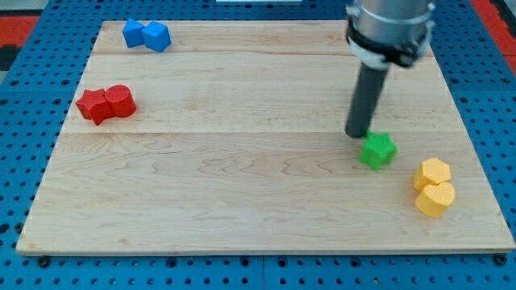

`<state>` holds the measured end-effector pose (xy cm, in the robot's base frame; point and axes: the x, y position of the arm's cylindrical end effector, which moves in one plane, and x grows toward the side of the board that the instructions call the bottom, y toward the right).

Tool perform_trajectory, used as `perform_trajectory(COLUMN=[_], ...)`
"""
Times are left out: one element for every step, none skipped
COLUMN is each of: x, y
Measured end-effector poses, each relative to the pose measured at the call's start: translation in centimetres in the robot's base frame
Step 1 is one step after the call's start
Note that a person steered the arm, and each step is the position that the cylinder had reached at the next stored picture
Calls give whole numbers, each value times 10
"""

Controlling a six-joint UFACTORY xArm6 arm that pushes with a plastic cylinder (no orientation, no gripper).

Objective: Move the green circle close to the green star

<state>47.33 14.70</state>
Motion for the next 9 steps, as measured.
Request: perform_trajectory(x=[24,-37,-41,-107,-178,-123,-60,-33,-77], y=[9,-18,69,77,62,23,41,25,17])
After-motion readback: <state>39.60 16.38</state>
